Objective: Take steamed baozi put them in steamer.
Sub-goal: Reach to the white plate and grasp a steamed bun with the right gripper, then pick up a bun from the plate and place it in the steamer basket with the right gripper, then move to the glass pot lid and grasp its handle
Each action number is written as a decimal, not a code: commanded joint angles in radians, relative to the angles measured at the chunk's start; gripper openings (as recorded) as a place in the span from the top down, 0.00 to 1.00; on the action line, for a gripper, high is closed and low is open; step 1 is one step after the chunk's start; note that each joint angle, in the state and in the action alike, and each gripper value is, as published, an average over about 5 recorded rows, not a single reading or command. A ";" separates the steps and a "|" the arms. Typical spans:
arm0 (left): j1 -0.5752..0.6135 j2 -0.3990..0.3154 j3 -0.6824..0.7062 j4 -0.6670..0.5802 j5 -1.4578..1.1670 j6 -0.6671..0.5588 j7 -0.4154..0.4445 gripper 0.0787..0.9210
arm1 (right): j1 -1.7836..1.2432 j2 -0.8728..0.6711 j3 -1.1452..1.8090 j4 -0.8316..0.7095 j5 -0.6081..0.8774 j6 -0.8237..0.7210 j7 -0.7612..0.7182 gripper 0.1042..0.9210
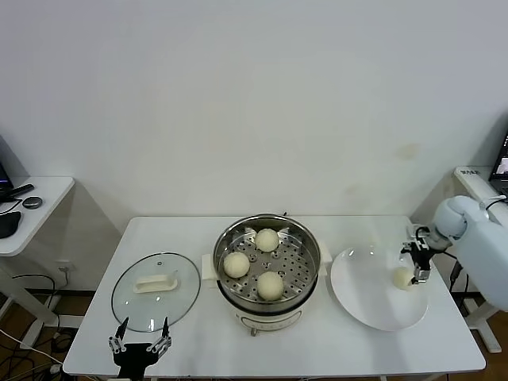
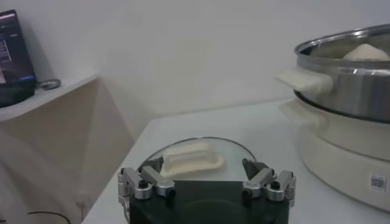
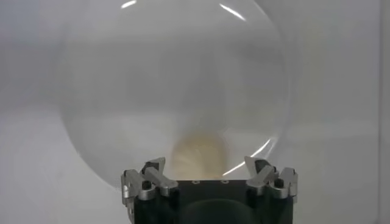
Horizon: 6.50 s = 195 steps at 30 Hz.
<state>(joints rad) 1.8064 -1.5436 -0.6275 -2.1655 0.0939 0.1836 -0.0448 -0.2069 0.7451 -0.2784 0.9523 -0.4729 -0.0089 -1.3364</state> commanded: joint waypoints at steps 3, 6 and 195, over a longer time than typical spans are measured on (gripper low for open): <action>-0.004 0.004 -0.001 0.012 -0.002 0.001 0.001 0.12 | -0.029 0.049 0.038 -0.087 -0.068 0.032 0.021 0.12; -0.009 0.007 -0.001 0.016 -0.003 0.001 0.001 0.12 | -0.025 0.061 0.040 -0.109 -0.074 0.030 0.040 0.12; -0.427 0.353 0.096 0.653 1.247 -0.184 -0.255 0.12 | -1.178 0.571 1.098 0.841 1.059 0.021 1.294 0.12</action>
<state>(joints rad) 1.4322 -1.2010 -0.5490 -1.6227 1.2528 -0.0081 -0.2944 -1.3474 1.2965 0.8071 1.7871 0.5872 -0.0052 -0.0599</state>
